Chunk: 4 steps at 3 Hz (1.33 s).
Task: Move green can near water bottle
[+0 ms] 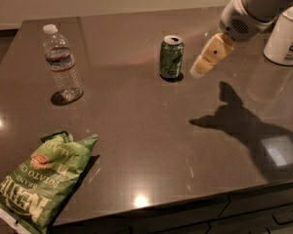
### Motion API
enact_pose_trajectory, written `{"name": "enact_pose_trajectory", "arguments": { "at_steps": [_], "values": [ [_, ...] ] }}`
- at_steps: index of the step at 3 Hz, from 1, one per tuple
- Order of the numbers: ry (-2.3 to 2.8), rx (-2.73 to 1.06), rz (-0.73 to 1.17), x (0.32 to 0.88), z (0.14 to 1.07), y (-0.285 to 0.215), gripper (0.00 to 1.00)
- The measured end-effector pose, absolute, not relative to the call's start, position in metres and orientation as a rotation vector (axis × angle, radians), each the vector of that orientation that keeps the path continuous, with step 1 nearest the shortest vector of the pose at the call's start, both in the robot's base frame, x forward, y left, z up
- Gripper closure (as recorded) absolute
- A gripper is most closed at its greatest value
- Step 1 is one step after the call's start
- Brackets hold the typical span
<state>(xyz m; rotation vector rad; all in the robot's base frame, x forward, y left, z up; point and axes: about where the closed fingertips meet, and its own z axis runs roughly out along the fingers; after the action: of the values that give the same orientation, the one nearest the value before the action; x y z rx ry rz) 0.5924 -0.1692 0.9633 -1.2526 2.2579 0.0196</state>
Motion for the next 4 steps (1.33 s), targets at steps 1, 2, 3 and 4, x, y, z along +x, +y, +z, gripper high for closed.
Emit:
{"name": "enact_pose_trajectory", "arguments": {
  "at_steps": [1,2,3,4],
  "values": [
    [2.248,-1.167,0.056,0.631,0.955,-0.152,0.0],
    [2.234,-1.134,0.07,0.652,0.953,-0.137,0.0],
    [2.228,-1.133,0.105,0.665,0.945,-0.121,0.0],
    [2.227,-1.148,0.142,0.676,0.936,-0.107,0.0]
  ]
}}
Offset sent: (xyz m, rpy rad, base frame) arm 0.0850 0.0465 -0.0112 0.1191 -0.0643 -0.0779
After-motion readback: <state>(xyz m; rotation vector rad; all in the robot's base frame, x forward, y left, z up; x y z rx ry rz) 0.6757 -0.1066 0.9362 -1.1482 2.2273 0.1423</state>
